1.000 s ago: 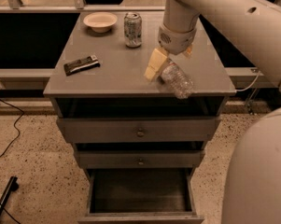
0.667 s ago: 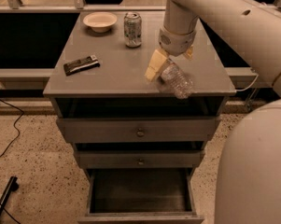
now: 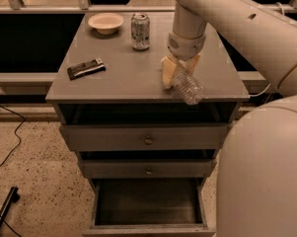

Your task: Place water bottle into bottom drawer

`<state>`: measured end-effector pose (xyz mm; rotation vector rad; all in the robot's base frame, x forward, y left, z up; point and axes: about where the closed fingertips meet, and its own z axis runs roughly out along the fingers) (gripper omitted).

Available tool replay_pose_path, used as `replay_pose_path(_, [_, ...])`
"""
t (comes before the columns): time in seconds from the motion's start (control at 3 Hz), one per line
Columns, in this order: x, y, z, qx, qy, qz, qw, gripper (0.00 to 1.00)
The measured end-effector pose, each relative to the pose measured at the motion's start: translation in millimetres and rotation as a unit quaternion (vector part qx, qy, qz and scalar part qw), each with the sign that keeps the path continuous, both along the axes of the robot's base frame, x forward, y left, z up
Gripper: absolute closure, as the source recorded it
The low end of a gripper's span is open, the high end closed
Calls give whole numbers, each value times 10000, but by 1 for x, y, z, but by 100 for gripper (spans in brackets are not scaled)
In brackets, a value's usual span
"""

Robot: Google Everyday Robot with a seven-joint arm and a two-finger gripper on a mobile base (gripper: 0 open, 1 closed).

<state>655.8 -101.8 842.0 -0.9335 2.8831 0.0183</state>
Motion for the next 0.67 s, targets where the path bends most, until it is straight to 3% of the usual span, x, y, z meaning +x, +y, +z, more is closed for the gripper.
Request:
replay_pose_path(0.33, [2,4,-3,-8,67,6,10000,64])
replay_pose_path(0.67, [-4,13,-3,-58,105,423,9990,88])
